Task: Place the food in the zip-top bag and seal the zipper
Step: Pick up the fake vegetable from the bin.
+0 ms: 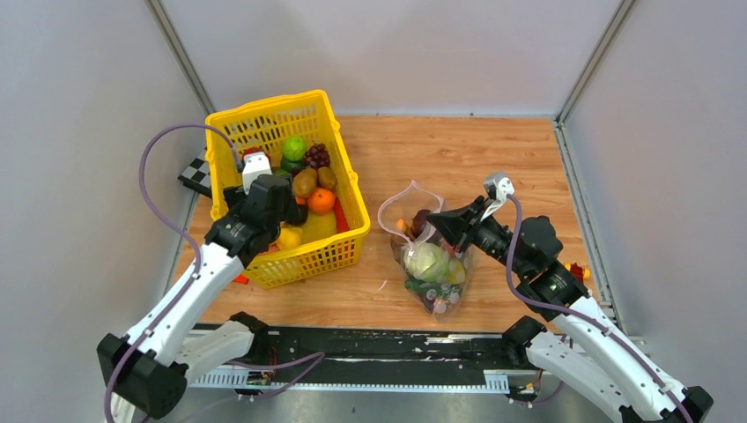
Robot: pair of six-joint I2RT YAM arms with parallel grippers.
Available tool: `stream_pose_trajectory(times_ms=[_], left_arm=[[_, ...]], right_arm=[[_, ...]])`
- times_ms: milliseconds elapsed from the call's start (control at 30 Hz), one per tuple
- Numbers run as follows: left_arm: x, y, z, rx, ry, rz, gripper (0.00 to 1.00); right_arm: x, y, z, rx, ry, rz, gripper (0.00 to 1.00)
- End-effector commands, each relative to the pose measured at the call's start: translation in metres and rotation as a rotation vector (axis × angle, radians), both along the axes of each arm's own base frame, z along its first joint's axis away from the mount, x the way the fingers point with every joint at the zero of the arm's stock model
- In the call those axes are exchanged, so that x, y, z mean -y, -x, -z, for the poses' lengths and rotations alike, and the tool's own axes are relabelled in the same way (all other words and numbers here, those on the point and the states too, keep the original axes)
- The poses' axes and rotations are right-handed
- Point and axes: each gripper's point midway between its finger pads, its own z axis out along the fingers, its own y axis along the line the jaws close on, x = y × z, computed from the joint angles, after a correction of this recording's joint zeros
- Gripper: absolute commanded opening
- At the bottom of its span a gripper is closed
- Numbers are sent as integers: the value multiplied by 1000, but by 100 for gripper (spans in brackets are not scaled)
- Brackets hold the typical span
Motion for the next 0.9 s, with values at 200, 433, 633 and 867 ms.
stream_pose_trajectory(times_ms=[200,433,633,867], left_arm=[[-26,-16,46,-172,-41,-140,100],[-33,-23,81,-255,-120,-199,100],[-42,-22,86,-246,-155,-250,100],[-49,-17,93,-263,-186,-278,100]], right_arm=[[5,-1,-16,52,-4,21,3],[4,-2,-15,52,1,23,3],[6,-3,-14,57,10,30,3],[6,-3,-14,57,13,33,3]])
